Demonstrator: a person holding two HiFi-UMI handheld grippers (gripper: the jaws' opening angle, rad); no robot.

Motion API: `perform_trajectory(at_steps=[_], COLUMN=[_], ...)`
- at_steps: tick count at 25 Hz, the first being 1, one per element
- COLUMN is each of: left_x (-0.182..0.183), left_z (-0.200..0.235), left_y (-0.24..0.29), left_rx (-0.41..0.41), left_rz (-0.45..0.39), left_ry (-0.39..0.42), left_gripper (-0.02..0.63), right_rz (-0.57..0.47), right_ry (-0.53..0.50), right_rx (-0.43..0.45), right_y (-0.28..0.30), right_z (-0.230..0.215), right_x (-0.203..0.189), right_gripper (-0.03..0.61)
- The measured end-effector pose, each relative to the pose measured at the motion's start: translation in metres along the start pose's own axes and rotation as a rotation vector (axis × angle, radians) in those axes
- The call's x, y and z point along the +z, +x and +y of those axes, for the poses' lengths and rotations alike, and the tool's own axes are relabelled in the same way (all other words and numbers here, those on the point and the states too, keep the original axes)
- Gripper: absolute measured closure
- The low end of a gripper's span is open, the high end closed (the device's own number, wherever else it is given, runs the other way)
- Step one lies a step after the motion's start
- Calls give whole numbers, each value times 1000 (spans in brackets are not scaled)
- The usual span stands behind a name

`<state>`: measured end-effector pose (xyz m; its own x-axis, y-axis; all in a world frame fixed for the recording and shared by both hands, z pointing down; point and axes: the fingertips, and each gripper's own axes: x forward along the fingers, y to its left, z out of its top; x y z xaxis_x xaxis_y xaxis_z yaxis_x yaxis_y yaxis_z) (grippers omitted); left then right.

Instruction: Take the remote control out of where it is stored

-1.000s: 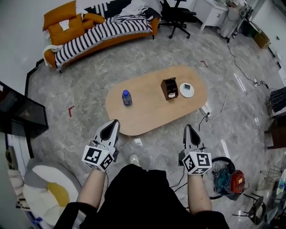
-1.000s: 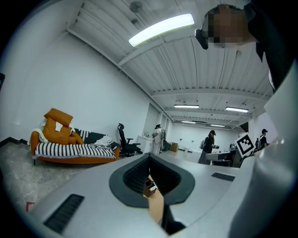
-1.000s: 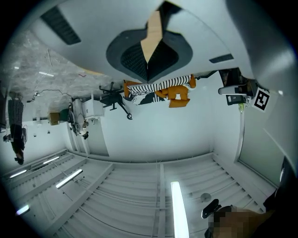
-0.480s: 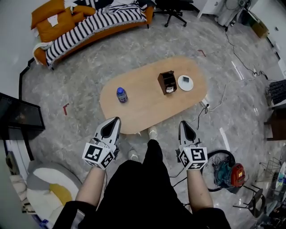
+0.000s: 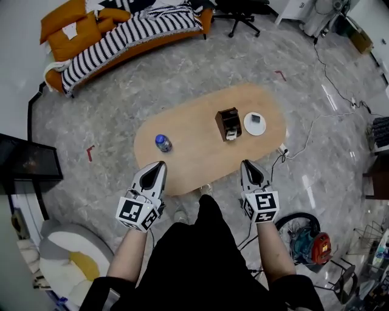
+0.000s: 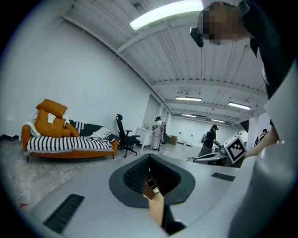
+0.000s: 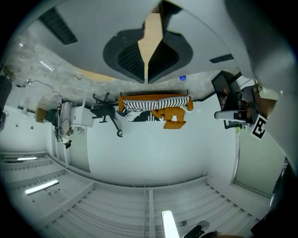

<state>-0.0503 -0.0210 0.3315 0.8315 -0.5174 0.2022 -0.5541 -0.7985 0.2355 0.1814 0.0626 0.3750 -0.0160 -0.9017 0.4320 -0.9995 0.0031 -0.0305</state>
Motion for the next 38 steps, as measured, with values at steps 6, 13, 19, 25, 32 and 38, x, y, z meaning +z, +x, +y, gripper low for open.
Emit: perform_trajectory(at_steps=[6,13,19,25,32,38], left_x=[-16,-54,-81,-114,-140,-160], left_z=[1,9,17,28,31,40], left_y=[41,77,87,101,118,125], left_rx=[-10,-1,16,32,6,4], left_rz=[51,128,173,198,256,274], left_ry=[-11,-48,-98,-146,-147,-182], left_gripper=[606,606,606,606,606,606], right_rz=[64,212,289,358,423,448], right_ry=[70,20,30,-36,-49,-59], right_rx=[38,24,-48,-77,-160,-236], right_y=[47,101,142,189,234,264], right_z=[-21,-51,-68,-82,-88,-106], right_x=[-19,-72,-115,-153,-201,-224], right_gripper=[569,450,417,364,257,248])
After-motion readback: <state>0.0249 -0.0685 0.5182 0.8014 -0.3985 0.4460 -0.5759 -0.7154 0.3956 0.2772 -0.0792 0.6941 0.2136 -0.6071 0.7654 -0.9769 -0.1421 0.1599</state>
